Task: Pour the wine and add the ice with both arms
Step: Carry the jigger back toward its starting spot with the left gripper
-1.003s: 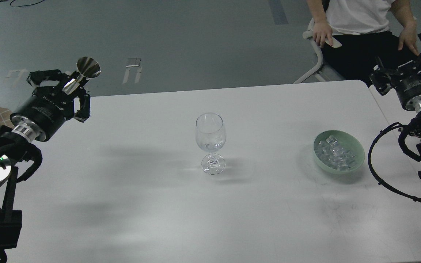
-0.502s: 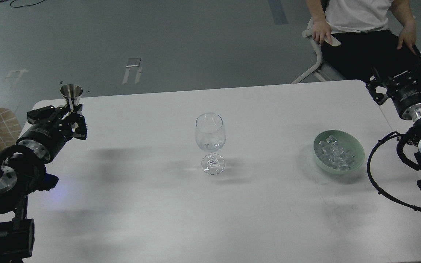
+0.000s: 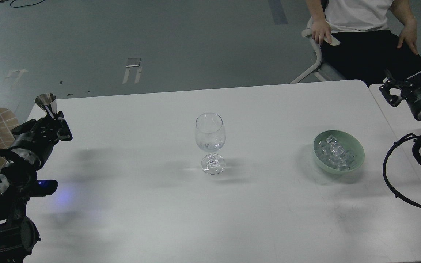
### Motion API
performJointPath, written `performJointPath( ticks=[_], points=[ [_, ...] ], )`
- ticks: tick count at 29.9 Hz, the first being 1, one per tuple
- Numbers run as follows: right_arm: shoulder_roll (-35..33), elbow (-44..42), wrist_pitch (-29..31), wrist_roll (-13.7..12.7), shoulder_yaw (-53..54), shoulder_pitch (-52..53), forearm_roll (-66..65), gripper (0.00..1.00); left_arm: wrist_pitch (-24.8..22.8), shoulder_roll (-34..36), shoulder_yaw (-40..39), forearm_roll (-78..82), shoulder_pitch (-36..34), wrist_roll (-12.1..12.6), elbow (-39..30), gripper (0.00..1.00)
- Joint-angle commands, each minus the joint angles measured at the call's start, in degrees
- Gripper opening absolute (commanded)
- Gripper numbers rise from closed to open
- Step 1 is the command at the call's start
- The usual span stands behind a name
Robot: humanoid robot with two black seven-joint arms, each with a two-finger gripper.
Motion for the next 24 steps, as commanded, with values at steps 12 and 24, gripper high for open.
performJointPath(
  ticks=[12,24],
  points=[
    [-0.7,0.7,0.0,0.0,-0.7,-0.9,0.0,1.0,-7.9,-0.1,0.1,-0.1,4.1,0.2,3.8,0.05],
    [-0.7,0.7,0.0,0.0,-0.6,-0.4,0.0,1.0,-15.5,-2.9,1.8,0.0,4.1,-0.3,9.6,0.04]
  ],
)
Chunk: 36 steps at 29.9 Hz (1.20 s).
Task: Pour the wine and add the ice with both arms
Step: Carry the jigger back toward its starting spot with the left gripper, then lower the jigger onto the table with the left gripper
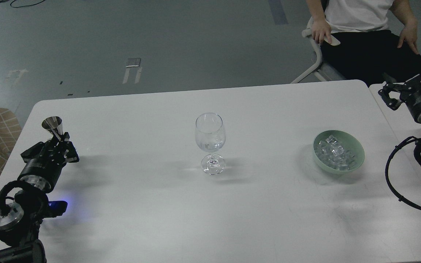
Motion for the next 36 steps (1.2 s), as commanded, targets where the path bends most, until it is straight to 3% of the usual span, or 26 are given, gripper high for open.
performJointPath(
  ticks=[1,13,22,29,36],
  points=[
    [-0.1,0.1,0.0,0.0,0.0,0.1,0.0,1.0,-0.3,-0.1,0.0,0.0,-0.1,-0.1,0.6,0.04],
    [0.2,0.1,0.1,0.0,0.1,0.2,0.0,1.0,2.3,0.0,0.9,0.1,0.0,-0.2,2.5,0.04],
    [0.1,0.2,0.1,0.0,0.0,0.4,0.0,1.0,0.4,0.1,0.9,0.0,-0.8,-0.2,2.8,0.07],
    [-0.1,0.2,0.0,-0.1,0.0,0.4,0.0,1.0,-1.9,0.1,1.0,0.1,-3.1,-0.3,8.9,0.08],
    [-0.1,0.2,0.0,-0.1,0.0,0.4,0.1,1.0,-2.3,0.2,1.0,0.2,-3.5,-0.2,9.3,0.1]
  ],
)
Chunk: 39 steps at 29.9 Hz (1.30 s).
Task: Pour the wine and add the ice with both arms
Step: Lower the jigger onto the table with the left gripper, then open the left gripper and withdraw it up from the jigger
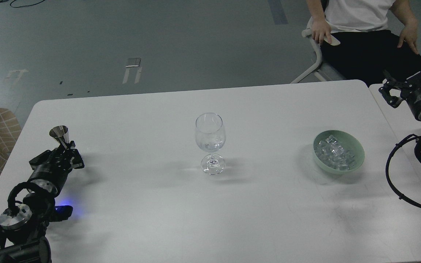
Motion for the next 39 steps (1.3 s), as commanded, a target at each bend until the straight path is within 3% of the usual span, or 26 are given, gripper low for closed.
performJointPath(
  ticks=[1,7,19,24,32,39],
  points=[
    [0.3,0.0,0.0,0.0,0.0,0.0,0.1,1.0,-0.2,0.0,0.0,0.0,0.0,0.0,0.1,0.11],
    [0.4,0.0,0.0,0.1,0.0,-0.1,0.0,1.0,-0.2,0.0,0.0,0.0,0.2,0.1,0.1,0.21],
    [0.0,0.2,0.1,0.0,0.0,-0.1,0.1,1.0,-0.7,-0.2,0.1,0.5,0.7,0.5,0.1,0.24],
    [0.0,0.2,0.1,0.0,0.0,-0.1,0.1,1.0,-0.8,-0.1,0.3,0.5,0.8,0.5,0.0,0.4],
    [0.0,0.1,0.0,0.0,0.0,0.2,0.1,1.0,-0.8,-0.2,0.4,0.6,0.8,0.5,-0.2,0.45],
    [0.2,0.0,0.0,0.0,0.0,0.5,0.1,1.0,-0.7,-0.7,0.4,0.6,1.9,0.7,-2.6,0.59]
  ],
)
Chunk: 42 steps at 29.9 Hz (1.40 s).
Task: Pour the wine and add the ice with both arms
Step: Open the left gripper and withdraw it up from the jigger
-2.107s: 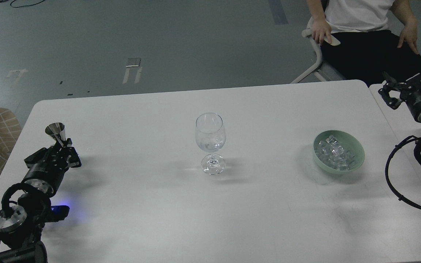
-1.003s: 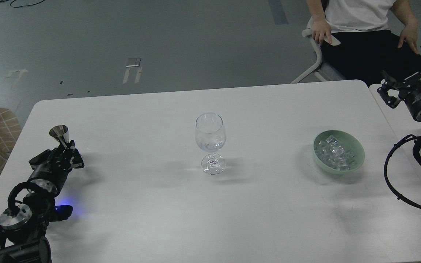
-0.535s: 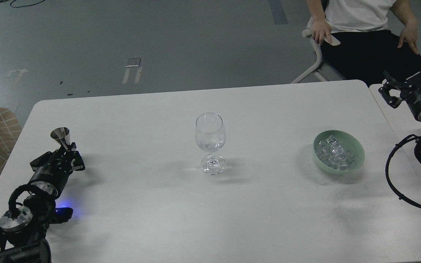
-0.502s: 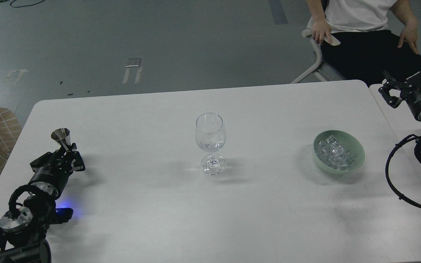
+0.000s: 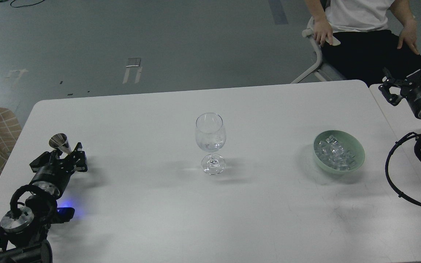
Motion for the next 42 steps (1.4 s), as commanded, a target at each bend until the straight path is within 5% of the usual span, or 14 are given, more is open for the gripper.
performJointPath(
  ticks=[1,4,6,32,42],
  points=[
    [0.3,0.0,0.0,0.0,0.0,-0.1,0.0,1.0,0.0,-0.1,0.0,0.0,0.9,0.1,-1.5,0.64],
    [0.3,0.0,0.0,0.0,0.0,-0.1,0.0,1.0,0.2,-0.1,0.0,0.1,2.1,0.1,-2.3,0.89],
    [0.3,0.0,0.0,0.0,0.0,-0.1,0.0,1.0,0.2,-0.1,0.0,0.1,2.7,0.1,-2.8,0.96],
    [-1.9,0.3,0.3,0.1,-1.0,-1.0,0.3,1.0,0.1,1.0,-3.3,0.2,19.4,0.0,-22.9,0.97],
    [-6.9,4.7,0.4,0.2,-1.1,-1.2,-0.7,1.0,-1.3,11.6,-3.0,0.2,23.0,2.0,-32.1,0.98]
  ],
)
